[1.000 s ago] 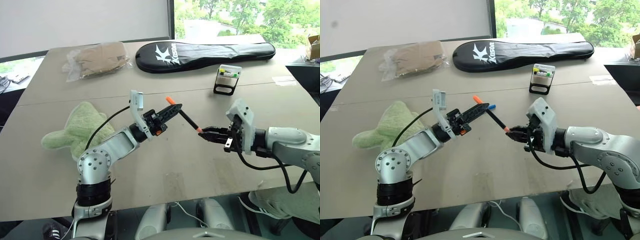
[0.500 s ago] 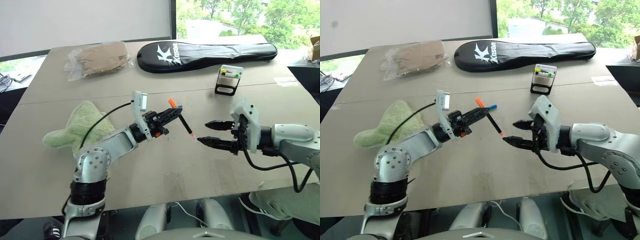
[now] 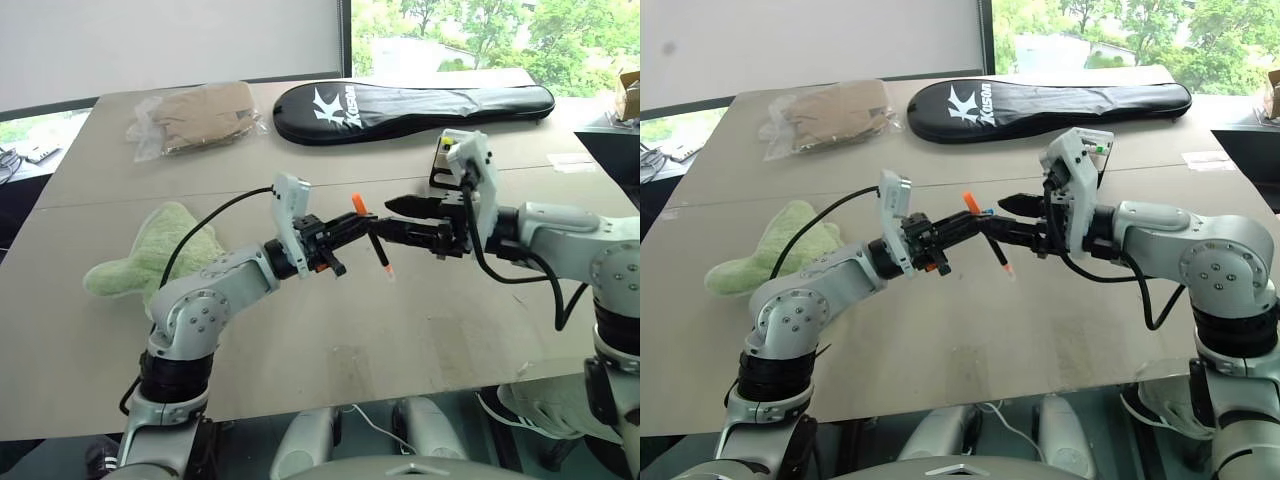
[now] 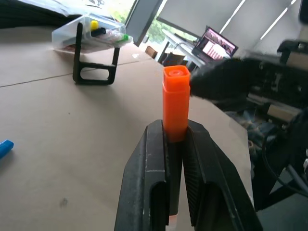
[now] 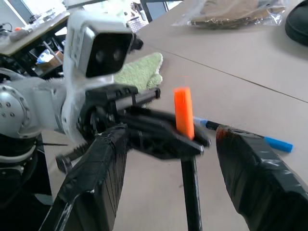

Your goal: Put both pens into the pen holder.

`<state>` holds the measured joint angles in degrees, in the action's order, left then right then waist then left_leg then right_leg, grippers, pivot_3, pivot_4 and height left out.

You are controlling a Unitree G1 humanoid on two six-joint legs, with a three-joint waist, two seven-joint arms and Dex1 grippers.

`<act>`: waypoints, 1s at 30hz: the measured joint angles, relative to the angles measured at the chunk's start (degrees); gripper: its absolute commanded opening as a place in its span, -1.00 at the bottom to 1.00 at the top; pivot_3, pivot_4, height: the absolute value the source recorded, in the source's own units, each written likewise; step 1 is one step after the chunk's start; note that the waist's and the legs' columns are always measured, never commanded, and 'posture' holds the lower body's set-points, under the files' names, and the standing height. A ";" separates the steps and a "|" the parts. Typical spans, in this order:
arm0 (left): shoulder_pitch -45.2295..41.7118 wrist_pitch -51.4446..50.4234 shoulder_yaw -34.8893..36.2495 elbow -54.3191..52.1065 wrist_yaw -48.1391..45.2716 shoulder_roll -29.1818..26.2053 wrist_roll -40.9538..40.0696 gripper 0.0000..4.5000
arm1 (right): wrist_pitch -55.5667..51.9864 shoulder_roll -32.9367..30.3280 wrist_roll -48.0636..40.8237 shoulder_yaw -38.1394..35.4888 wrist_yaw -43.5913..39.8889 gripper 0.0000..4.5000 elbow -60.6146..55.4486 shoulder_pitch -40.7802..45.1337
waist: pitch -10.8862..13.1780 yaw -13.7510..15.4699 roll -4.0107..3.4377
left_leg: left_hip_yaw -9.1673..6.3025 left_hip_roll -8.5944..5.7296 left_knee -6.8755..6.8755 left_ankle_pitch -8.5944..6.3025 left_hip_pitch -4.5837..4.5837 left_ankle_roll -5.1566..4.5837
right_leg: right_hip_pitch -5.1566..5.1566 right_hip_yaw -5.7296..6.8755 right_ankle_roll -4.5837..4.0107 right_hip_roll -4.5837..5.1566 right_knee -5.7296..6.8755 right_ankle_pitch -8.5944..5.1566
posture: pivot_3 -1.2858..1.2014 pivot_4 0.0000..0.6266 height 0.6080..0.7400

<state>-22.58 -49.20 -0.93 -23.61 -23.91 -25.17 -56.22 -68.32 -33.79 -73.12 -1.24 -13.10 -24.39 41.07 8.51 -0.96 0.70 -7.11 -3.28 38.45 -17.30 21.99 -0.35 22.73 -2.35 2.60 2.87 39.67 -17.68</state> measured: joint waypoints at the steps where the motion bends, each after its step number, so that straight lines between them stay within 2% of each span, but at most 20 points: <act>1: 0.03 0.01 -0.18 -0.27 -0.34 0.07 0.45 -1.00 | -0.38 0.17 -0.11 0.05 0.27 0.36 0.43 0.47 | 0.00 0.01 0.00 | -0.04 0.00 0.00 0.00 0.01 0.00 | 0.00 0.00 0.00 0.00 0.00 0.00 | 0.03 -0.52 1.00; 10: -0.02 1.28 -1.56 -0.66 -3.66 0.23 4.85 -1.00 | -2.86 1.94 1.46 3.16 -0.20 0.36 3.24 2.60 | 0.00 -0.19 0.00 | -0.02 0.01 -0.01 0.00 0.00 0.00 | 0.00 0.01 0.00 -0.01 0.01 0.00 | 0.03 -0.52 1.00; 13: -0.01 1.69 -1.58 -0.66 -4.52 0.17 5.73 -1.00 | -2.87 2.29 3.46 3.83 -1.07 0.02 4.61 2.72 | 0.00 -0.18 0.00 | 0.00 0.00 -0.01 0.00 0.00 0.00 | 0.00 0.01 0.00 -0.01 0.01 0.00 | 0.03 -0.52 1.00; 15: 0.04 1.87 -1.59 -0.66 -4.75 0.14 6.58 -1.00 | -2.88 2.39 4.36 4.22 -1.71 -0.36 5.11 2.85 | 0.01 -0.20 -0.01 | 0.00 0.00 -0.01 0.00 0.00 0.00 | 0.01 0.01 0.00 -0.01 0.02 0.00 | 0.03 -0.52 1.00; 19: 0.38 2.01 -1.60 -0.65 -5.22 0.04 7.98 -1.00 | -3.44 2.55 6.36 4.34 -2.78 -0.97 5.63 3.67 | 0.01 -0.21 -0.01 | -0.01 0.01 -0.02 0.00 0.00 0.00 | 0.01 0.01 0.00 -0.01 0.02 0.00 | 0.03 -0.52 1.00; 24: 0.46 2.34 -1.62 -0.64 -6.14 0.23 9.52 -1.00 | -3.92 2.80 8.10 4.46 -4.22 -0.97 5.63 4.00 | 0.01 -0.21 -0.01 | -0.01 0.01 -0.02 0.00 0.00 0.00 | 0.01 0.01 0.00 -0.01 0.01 0.00 | 0.03 -0.52 1.00; 26: 0.62 2.56 -1.50 -0.64 -6.26 0.51 9.90 -0.59 | -3.80 3.07 8.86 4.45 -4.69 -1.00 5.63 4.00 | 0.01 -0.21 -0.01 | -0.02 0.01 -0.02 0.00 0.00 0.00 | 0.01 0.01 0.00 -0.01 0.02 0.00 | 0.03 -0.52 1.00; 27: 0.83 2.93 -1.12 -0.64 -6.83 0.72 9.63 -0.49 | -3.51 3.24 9.25 4.43 -5.14 -1.00 5.67 4.00 | 0.01 -0.22 -0.01 | -0.01 0.01 -0.02 0.00 0.00 0.00 | 0.01 0.01 0.00 -0.01 0.02 0.00 | 0.03 -0.52 1.00; 28: 1.02 3.11 -0.47 -0.65 -7.19 0.90 8.99 -0.25 | -2.90 3.50 9.63 4.17 -5.54 -1.00 5.69 3.99 | 0.01 -0.22 -0.01 | -0.01 0.01 -0.02 0.00 0.00 0.00 | 0.02 0.01 0.00 -0.01 0.02 0.00 | 0.03 -0.52 1.00; 30: 1.52 3.40 1.36 -1.44 -7.22 0.95 7.93 -0.01 | -1.10 3.51 10.70 2.71 -5.88 -1.00 5.68 3.61 | 0.02 -0.17 0.00 | -0.03 0.01 -0.02 0.00 0.01 0.00 | 0.02 0.01 0.00 0.00 0.01 0.00 | 0.03 -0.52 1.00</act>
<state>-21.06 -45.81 0.43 -25.05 -31.13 -24.22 -48.29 -69.42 -30.28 -62.42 1.47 -18.98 -18.71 44.68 8.53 -1.13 0.70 -7.14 -3.27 38.43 -17.30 22.00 -0.35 22.75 -2.34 2.60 2.87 39.68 -17.68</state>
